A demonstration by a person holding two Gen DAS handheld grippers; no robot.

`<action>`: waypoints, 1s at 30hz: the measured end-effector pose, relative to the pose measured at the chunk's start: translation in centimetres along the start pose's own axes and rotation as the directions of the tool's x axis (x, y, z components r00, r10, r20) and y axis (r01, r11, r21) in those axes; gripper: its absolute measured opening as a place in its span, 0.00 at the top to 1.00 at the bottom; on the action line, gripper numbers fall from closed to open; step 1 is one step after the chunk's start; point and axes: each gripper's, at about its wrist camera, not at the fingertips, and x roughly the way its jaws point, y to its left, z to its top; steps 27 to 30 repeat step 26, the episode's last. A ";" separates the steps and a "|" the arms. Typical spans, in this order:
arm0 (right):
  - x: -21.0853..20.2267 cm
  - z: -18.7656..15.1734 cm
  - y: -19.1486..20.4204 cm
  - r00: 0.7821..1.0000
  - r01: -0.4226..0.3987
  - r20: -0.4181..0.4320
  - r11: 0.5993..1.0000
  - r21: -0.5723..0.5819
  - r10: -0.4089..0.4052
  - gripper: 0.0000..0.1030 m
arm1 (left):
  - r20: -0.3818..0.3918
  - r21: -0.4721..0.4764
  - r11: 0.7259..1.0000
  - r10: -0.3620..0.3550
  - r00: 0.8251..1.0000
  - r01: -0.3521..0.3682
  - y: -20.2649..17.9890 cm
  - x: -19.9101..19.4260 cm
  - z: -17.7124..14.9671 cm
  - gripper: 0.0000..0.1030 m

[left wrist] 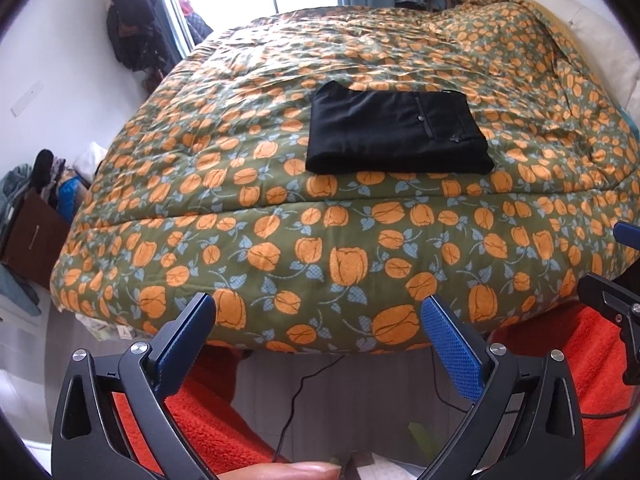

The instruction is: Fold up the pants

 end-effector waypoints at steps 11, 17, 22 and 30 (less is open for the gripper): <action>0.2 -0.1 -0.1 1.000 0.000 -0.008 1.000 -0.006 0.000 0.00 | -0.018 -0.001 1.000 0.001 1.000 -0.001 -0.2 0.5 -0.2 0.00; 0.6 -0.4 0.1 1.000 -0.012 -0.020 1.000 -0.007 0.012 0.00 | -0.039 0.005 1.000 0.005 0.999 -0.005 -0.3 1.1 -0.4 0.00; 0.5 -0.4 0.0 1.000 -0.009 -0.015 1.000 0.003 0.009 0.00 | -0.040 -0.002 1.000 -0.010 0.999 0.010 -0.3 1.1 -0.6 0.00; 0.2 -0.3 0.0 1.000 -0.006 -0.007 1.000 0.007 0.006 0.00 | -0.019 0.015 1.000 0.003 1.000 -0.003 -0.6 0.6 -0.6 0.00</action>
